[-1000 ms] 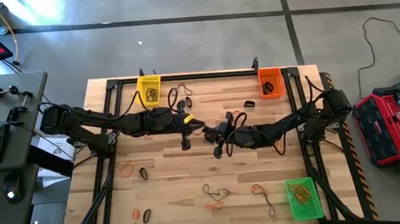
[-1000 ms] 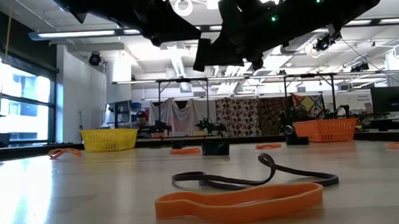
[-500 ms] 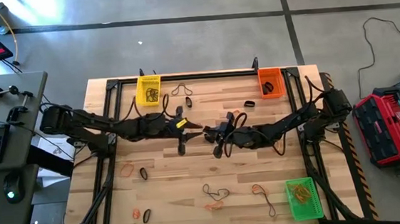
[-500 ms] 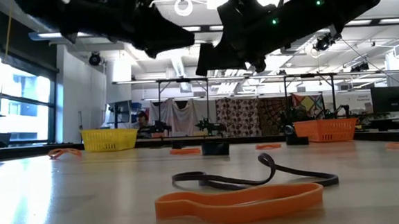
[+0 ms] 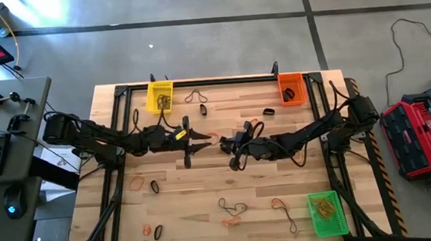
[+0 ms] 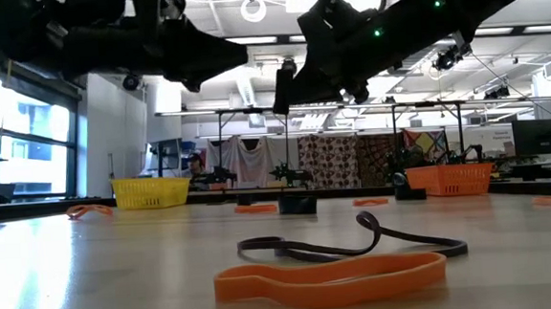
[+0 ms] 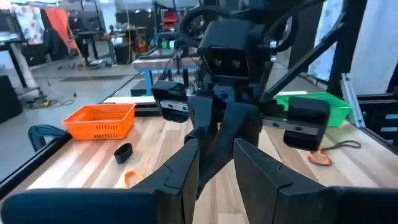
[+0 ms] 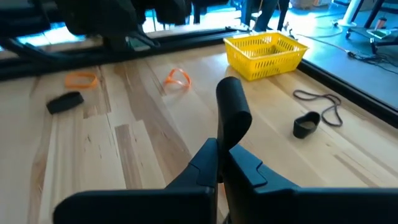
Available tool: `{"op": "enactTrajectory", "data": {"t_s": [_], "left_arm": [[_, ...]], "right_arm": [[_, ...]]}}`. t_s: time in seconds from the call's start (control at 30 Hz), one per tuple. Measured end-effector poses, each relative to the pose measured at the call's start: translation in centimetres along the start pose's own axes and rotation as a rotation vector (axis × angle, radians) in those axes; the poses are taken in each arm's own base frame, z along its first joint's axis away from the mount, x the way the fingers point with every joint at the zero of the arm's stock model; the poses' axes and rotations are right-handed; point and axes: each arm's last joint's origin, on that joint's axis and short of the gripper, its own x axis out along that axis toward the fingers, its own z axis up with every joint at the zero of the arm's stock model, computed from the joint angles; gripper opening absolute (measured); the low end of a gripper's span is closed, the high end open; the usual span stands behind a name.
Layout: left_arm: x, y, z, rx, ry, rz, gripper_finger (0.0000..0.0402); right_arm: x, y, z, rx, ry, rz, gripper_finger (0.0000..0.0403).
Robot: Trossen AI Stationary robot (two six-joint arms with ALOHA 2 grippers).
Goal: Sort rubber bands into baskets
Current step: Put the black rubber band into the orange bin
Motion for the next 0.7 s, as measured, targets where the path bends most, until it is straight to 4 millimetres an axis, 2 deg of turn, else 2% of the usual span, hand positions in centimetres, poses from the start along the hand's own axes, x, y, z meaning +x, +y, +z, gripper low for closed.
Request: {"op": "enactTrajectory", "data": {"t_s": [0.2, 0.33, 0.53, 0.7], "left_arm": [[-1.3, 0.3, -0.9, -0.005, -0.049, 0.011, 0.0094], [-2.2, 0.8, -1.3, -0.025, -0.090, 0.035, 0.0094], [-2.4, 1.0, -1.7, -0.054, -0.078, 0.044, 0.0094], [-2.4, 0.9, -1.7, -0.056, -0.077, 0.041, 0.0094]], "right_arm": [[0.1, 0.0, 0.5, -0.036, 0.092, -0.025, 0.0000], [0.0, -0.7, 1.2, -0.048, 0.174, -0.087, 0.0000], [-1.1, -3.1, 2.5, -0.059, 0.290, -0.228, 0.0000], [-2.9, -5.8, 3.4, -0.011, 0.378, -0.355, 0.0000]]}}
